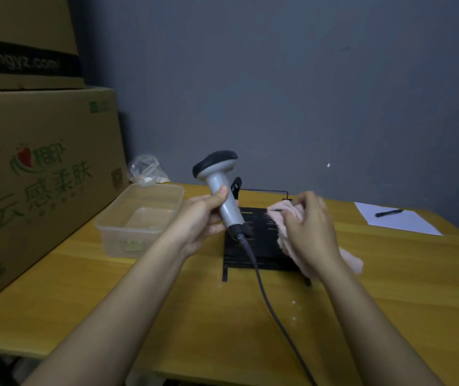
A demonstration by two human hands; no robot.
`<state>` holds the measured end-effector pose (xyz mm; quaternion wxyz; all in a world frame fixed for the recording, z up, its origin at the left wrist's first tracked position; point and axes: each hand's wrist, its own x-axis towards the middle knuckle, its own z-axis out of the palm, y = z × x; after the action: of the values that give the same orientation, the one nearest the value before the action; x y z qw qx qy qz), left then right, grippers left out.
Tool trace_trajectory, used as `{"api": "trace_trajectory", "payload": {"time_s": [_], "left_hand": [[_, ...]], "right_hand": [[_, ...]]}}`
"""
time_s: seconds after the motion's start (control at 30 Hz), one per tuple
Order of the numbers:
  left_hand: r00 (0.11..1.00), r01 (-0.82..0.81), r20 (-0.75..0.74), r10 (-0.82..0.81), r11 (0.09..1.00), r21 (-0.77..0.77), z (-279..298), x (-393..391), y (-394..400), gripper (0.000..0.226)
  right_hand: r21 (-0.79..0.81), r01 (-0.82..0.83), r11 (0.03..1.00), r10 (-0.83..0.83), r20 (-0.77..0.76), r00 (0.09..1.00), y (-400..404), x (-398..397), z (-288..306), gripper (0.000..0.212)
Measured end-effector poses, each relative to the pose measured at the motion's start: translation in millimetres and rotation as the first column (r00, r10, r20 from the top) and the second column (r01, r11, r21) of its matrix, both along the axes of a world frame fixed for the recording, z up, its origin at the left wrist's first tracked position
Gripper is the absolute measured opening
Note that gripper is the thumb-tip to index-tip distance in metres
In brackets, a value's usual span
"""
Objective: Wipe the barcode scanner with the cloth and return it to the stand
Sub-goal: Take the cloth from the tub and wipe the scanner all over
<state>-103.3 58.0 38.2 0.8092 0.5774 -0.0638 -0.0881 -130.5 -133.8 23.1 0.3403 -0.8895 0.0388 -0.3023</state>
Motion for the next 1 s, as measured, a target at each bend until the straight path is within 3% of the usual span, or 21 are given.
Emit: {"api": "trace_trajectory", "payload": {"time_s": [0.17,0.2,0.27,0.33,0.4,0.47,0.53,0.57,0.63,0.7,0.83,0.9,1.0], "left_hand": [[1.000,0.021,0.011,-0.021,1.000,0.002,0,-3,-12,0.026],[1.000,0.010,0.008,-0.010,1.000,-0.007,0,-2,-12,0.024],[1.000,-0.017,-0.010,0.017,0.999,-0.040,0,2,-9,0.022],[0.999,-0.032,-0.035,0.029,0.998,-0.062,-1,5,-6,0.023],[0.998,-0.028,-0.057,0.025,0.998,-0.063,-2,7,-8,0.024],[0.997,-0.032,-0.073,0.028,0.998,-0.062,-4,6,-13,0.022],[0.997,-0.041,-0.071,0.038,0.998,-0.044,-5,6,-17,0.024],[0.997,-0.044,-0.067,0.042,0.999,-0.030,-5,6,-17,0.025],[0.997,-0.050,-0.062,0.049,0.999,-0.011,-5,7,-14,0.025],[0.997,-0.052,-0.052,0.052,0.999,0.005,-8,6,-10,0.024],[0.998,-0.016,-0.057,0.017,1.000,0.011,-11,3,-2,0.025],[0.998,0.027,-0.048,-0.028,0.999,-0.020,-8,3,3,0.023],[0.994,0.106,-0.029,-0.108,0.993,-0.058,-6,1,4,0.024]], "right_hand": [[0.200,-0.252,0.947,0.262,-0.025,0.965,44,-8,-1,0.023],[0.316,-0.330,0.889,0.352,-0.014,0.936,46,-11,-2,0.028],[0.531,-0.499,0.685,0.548,0.077,0.833,38,-20,-7,0.044],[0.556,-0.636,0.536,0.693,0.142,0.707,27,-29,-12,0.053],[0.443,-0.681,0.583,0.727,0.090,0.681,26,-32,-18,0.053],[0.186,-0.606,0.773,0.604,0.072,0.793,32,-25,-26,0.048],[-0.021,-0.462,0.887,0.459,0.159,0.874,42,-20,-34,0.042],[-0.013,-0.425,0.905,0.420,0.187,0.888,46,-18,-36,0.039],[0.156,-0.431,0.889,0.400,0.197,0.895,47,-15,-34,0.034],[0.282,-0.436,0.854,0.416,0.132,0.900,43,-11,-28,0.027],[0.115,-0.388,0.914,0.405,-0.247,0.880,21,1,-21,0.022],[0.214,-0.357,0.909,0.397,-0.193,0.897,12,2,-18,0.022],[0.507,-0.306,0.805,0.311,0.078,0.947,13,0,-10,0.013]]}}
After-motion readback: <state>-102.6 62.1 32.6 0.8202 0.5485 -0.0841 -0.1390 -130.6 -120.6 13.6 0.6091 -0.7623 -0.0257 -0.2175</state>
